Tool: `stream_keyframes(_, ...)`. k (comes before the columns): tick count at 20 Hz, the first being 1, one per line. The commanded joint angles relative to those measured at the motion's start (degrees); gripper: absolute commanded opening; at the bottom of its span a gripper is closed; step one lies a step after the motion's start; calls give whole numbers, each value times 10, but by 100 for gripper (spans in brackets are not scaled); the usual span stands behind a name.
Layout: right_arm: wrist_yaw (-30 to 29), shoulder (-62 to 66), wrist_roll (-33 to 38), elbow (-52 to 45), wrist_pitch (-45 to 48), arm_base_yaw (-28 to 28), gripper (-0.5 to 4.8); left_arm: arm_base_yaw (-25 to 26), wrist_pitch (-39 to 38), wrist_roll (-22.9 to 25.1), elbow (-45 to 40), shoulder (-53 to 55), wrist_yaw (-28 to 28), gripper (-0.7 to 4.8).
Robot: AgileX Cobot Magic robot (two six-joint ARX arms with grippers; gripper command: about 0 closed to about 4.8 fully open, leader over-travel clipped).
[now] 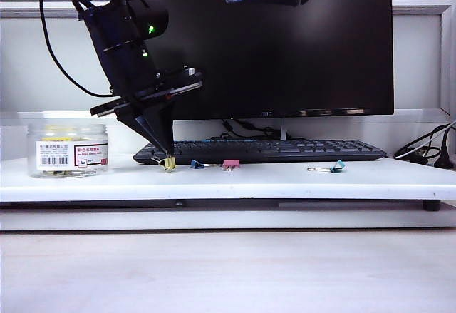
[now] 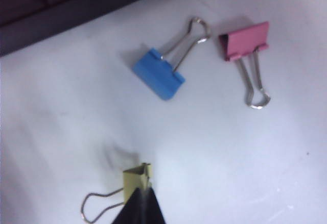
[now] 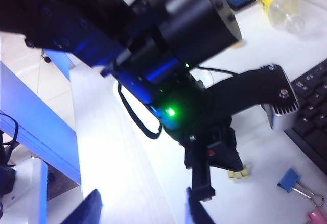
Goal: Take the clips out of the round transparent plastic box and place them on the table.
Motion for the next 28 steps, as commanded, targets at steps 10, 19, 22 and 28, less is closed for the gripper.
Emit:
stream_keyframes(10,-30,-4,19,14,0,0,212,0,-3,0,18,-4,0,122)
stream_keyframes(19,-36,-4,19,14,0,0,212,10,-188,51,194,-20,-107,125)
stream_keyframes(22,-34,-3,18,14,7,0,212,42,-257,63,194,-32,-125,126)
stream_keyframes(28,-31,8,20,14,14,4,212,83,-322,71,194,-33,-127,133)
